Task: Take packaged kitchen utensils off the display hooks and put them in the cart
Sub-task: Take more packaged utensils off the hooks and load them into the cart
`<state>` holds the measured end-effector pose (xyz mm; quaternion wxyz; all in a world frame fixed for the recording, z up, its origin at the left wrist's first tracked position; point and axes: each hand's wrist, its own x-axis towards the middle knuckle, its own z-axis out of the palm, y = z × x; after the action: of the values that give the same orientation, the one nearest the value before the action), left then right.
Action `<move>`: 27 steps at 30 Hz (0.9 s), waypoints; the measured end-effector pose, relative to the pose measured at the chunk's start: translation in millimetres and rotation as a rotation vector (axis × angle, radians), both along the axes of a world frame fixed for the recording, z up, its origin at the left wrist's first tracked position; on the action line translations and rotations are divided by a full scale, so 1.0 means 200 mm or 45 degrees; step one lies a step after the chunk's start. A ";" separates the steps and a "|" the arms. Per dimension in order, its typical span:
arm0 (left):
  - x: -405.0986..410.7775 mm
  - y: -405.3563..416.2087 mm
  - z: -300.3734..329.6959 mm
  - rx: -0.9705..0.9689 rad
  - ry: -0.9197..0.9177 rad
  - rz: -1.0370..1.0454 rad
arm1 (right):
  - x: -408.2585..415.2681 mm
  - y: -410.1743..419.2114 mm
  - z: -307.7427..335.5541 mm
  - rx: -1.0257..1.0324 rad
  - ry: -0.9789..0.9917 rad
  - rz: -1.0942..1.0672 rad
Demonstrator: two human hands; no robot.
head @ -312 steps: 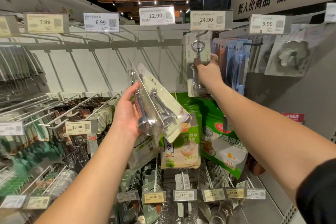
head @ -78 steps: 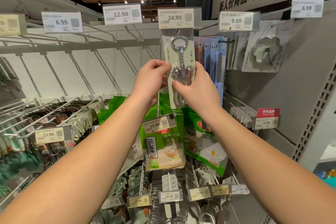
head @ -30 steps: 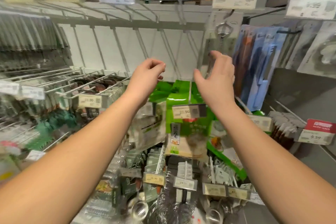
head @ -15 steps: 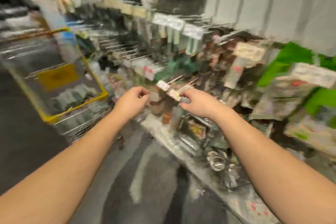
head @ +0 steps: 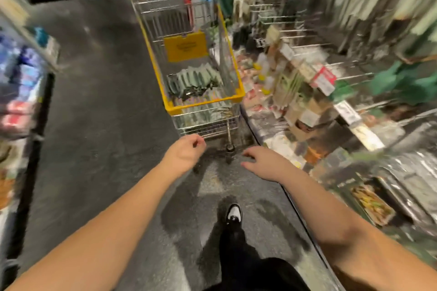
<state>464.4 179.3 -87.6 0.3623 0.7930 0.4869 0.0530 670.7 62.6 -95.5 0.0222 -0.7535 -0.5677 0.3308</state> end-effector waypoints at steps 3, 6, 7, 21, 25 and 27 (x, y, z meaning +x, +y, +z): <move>0.08 0.25 -0.03 -0.053 0.032 0.043 | 0.07 0.26 -0.11 -0.010 0.073 0.028; 0.15 0.50 -0.03 -0.086 0.100 0.103 | 0.17 0.48 -0.16 -0.051 0.104 0.049; 0.17 0.57 -0.04 -0.106 0.110 0.117 | 0.21 0.56 -0.18 -0.068 0.124 0.040; 0.44 1.52 -0.21 -0.384 0.016 0.208 | 0.48 1.57 -0.34 0.024 0.274 -0.182; 0.52 1.85 -0.35 -0.550 0.000 0.170 | 0.48 1.84 -0.42 -0.043 0.257 -0.255; 0.57 2.02 -0.44 -0.640 0.021 0.147 | 0.48 1.97 -0.49 -0.072 0.227 -0.325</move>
<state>578.3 583.7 -175.7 0.5404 0.6495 0.5320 -0.0556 765.9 456.5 -193.7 0.0932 -0.7876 -0.4534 0.4066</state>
